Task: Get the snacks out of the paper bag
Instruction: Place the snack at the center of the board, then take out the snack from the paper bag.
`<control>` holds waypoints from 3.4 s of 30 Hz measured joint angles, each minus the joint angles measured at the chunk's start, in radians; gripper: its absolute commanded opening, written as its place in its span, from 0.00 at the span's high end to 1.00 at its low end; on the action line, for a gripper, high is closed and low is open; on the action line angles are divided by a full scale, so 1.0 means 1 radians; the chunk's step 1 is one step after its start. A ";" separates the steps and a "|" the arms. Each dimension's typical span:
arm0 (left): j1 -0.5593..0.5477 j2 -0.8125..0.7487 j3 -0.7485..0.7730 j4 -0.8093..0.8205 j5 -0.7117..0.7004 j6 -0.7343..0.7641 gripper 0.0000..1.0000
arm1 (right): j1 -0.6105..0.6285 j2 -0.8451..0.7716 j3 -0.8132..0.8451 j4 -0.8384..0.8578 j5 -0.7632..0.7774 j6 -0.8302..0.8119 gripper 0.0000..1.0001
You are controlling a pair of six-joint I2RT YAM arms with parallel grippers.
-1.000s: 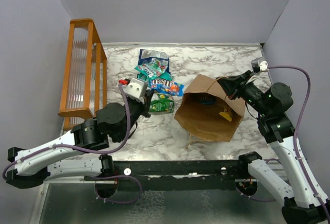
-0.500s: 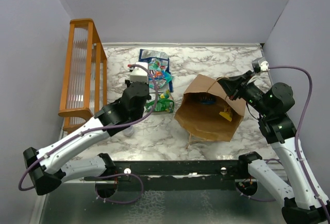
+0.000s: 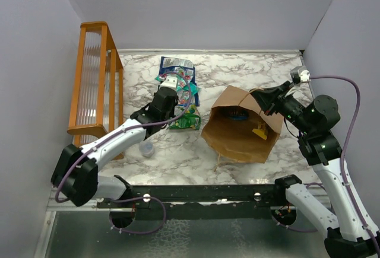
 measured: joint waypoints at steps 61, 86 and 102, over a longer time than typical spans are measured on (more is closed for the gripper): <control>-0.866 -0.024 -0.234 0.642 -0.001 -0.012 0.61 | 0.001 -0.026 -0.204 0.167 -0.501 0.037 0.99; -0.782 0.486 -0.082 1.097 -0.156 0.172 0.83 | 0.001 -0.022 -0.142 0.201 -0.504 0.064 0.98; -0.700 0.601 0.003 0.998 -0.042 0.055 0.77 | 0.001 -0.015 -0.122 0.191 -0.504 0.053 0.98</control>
